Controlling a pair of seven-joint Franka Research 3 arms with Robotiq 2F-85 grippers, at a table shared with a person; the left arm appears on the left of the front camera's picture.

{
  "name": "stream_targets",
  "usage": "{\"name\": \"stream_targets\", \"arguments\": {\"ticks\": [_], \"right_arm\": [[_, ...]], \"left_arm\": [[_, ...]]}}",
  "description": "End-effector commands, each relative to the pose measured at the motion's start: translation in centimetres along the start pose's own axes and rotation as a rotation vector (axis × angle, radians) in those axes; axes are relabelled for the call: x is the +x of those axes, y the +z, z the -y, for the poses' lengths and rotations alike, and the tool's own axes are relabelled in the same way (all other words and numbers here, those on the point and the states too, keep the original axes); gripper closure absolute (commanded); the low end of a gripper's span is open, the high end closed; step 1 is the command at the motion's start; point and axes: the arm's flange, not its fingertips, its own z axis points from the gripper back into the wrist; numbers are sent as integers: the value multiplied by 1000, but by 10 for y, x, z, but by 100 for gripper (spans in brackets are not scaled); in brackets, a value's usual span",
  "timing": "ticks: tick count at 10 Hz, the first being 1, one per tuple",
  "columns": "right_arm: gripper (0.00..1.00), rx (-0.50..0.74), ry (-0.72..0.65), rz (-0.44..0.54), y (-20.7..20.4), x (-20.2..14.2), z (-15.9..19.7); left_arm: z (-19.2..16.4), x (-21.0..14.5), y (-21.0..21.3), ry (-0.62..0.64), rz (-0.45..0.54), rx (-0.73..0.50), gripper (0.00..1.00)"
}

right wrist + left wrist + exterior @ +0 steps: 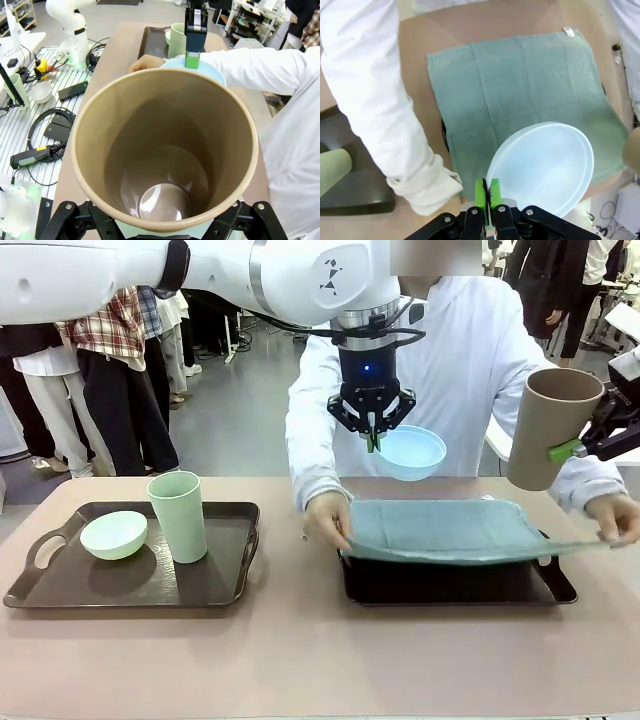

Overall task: Set up a tray with a mat and arrange the tableware.
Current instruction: Place the Picnic Bowl and Reusable plastic cup back onto the Handle tray in front of the human's position.

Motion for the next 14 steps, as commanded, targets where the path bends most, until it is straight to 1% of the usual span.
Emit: {"name": "stream_targets", "arguments": {"ticks": [1,14], "right_arm": [[59,6,2,6,0,2,-2],[59,6,2,6,0,2,-2]], "left_arm": [[0,0,4,-9,6,-3,100],[0,0,4,-9,6,-3,100]]}}
